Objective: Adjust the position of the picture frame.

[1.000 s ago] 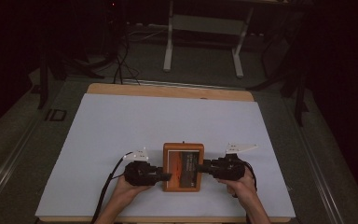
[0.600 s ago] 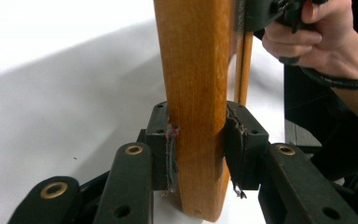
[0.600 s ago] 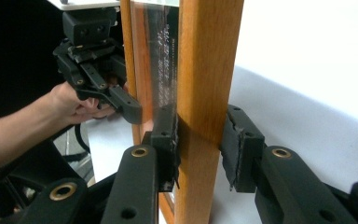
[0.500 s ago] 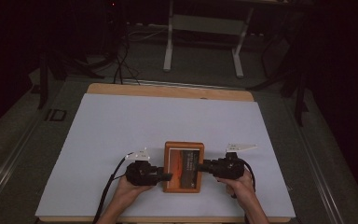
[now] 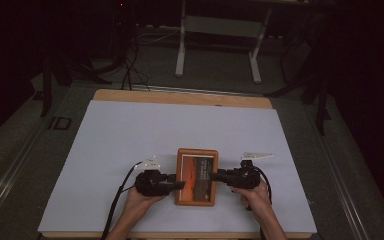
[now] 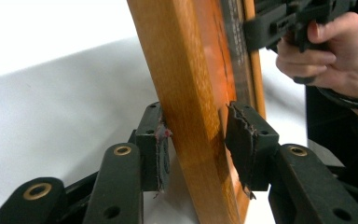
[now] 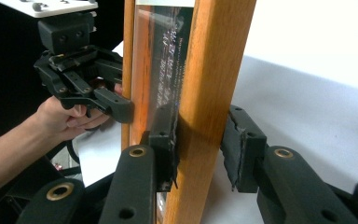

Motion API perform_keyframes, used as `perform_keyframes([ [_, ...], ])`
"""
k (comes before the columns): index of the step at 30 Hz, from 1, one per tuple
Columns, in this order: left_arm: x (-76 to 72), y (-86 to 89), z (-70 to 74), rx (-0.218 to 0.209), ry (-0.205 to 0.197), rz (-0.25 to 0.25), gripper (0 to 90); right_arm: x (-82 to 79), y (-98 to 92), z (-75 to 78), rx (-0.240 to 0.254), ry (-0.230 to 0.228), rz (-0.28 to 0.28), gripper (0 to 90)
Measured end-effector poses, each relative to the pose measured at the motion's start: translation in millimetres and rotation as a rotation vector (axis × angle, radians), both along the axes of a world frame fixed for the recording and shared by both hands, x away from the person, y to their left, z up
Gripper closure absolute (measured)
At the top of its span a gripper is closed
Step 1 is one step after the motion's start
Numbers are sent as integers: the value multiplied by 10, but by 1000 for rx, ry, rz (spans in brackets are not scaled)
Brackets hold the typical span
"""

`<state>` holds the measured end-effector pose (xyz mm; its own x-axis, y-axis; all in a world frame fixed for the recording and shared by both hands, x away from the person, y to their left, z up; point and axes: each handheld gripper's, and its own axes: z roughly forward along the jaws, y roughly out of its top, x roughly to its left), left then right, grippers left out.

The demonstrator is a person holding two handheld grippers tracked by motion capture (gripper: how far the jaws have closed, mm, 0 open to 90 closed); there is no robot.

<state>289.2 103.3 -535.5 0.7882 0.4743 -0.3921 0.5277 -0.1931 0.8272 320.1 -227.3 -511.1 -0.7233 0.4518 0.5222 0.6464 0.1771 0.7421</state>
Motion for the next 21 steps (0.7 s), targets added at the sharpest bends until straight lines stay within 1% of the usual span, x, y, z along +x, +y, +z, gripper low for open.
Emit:
perform_keyframes([
  [2, 2, 13, 8, -5, -14, 25, 589, 9, -1, -10, 0, 7, -5, 666],
  [3, 2, 13, 8, -5, -14, 25, 590, 16, -2, -15, -2, 13, -10, 664],
  [6, 4, 34, 8, -10, -29, 64, 591, 29, -1, -26, -5, 23, -18, 659],
  [7, -4, 29, 8, -1, -36, 84, 593, 48, -3, -41, -7, 33, -25, 655],
  [9, -2, 25, 6, 5, -35, 88, 585, 67, -4, -59, -5, 44, -31, 652],
  [14, 21, 19, -6, -4, 0, 107, 586, 96, 8, -69, -16, 52, -42, 647],
  [19, 61, 26, -21, -9, 34, 110, 585, 119, 14, -81, -23, 63, -48, 643],
  [20, 81, 30, -29, -12, 49, 109, 584, 132, 17, -90, -26, 72, -54, 639],
  [21, 81, 30, -29, -12, 49, 109, 584, 132, 17, -90, -26, 72, -54, 639],
])
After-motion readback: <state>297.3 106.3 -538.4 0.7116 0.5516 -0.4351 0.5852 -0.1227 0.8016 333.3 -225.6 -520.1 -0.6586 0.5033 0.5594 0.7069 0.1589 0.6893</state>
